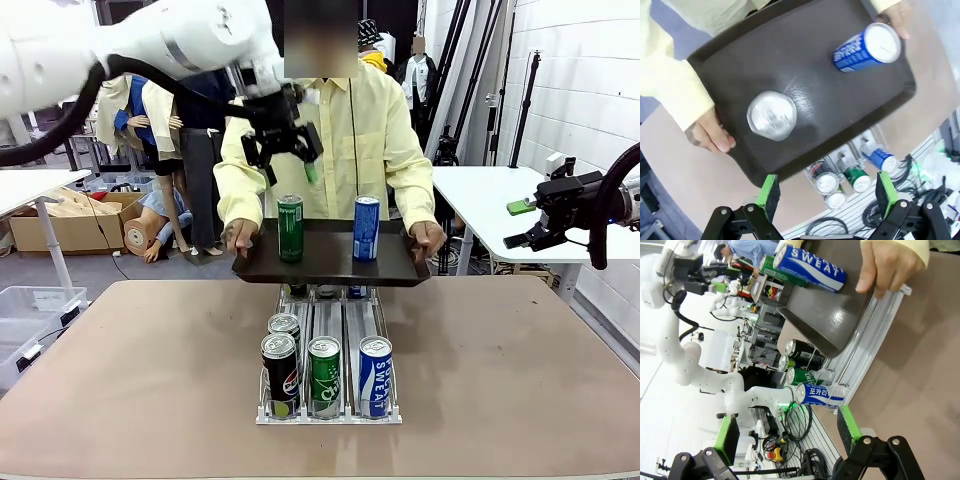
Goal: Retrieve and hand over the desired beverage to the person.
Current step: Place the picked can on the Handle tray extended by the person.
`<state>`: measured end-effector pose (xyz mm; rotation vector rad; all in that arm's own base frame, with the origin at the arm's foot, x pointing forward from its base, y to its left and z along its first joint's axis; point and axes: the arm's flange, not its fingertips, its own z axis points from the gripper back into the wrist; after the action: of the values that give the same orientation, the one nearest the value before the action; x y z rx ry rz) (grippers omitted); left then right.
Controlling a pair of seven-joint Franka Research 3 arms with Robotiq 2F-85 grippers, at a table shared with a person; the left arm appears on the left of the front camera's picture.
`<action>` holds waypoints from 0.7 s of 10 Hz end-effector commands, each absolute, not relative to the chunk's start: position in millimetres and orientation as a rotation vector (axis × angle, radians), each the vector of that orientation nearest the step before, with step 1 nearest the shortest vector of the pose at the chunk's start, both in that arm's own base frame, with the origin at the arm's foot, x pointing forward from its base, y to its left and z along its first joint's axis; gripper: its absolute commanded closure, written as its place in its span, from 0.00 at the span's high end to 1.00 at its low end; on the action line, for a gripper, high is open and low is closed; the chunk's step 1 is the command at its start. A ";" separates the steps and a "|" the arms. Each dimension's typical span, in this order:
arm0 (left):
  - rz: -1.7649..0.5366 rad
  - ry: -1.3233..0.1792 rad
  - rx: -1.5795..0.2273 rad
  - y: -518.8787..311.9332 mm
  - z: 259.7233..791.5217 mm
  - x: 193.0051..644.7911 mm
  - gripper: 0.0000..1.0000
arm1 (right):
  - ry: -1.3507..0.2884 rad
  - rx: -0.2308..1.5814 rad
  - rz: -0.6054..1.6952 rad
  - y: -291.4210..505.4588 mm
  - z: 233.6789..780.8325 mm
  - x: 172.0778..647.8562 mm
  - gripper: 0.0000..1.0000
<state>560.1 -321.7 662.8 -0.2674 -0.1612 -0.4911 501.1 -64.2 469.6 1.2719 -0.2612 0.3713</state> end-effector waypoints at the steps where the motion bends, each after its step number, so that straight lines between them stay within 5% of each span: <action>1: -0.470 -0.248 -0.400 -279.0 671.0 524.4 1.00 | -0.260 1.275 0.373 -63.4 470.9 500.5 1.00; 7: -0.307 -0.375 -0.813 -109.9 650.3 468.4 1.00 | -0.260 1.275 0.373 -63.4 470.9 500.5 1.00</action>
<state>493.9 -122.5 673.7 -0.7395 -0.3494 -0.2756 501.0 -64.9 469.8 1.2716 -0.2623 0.3702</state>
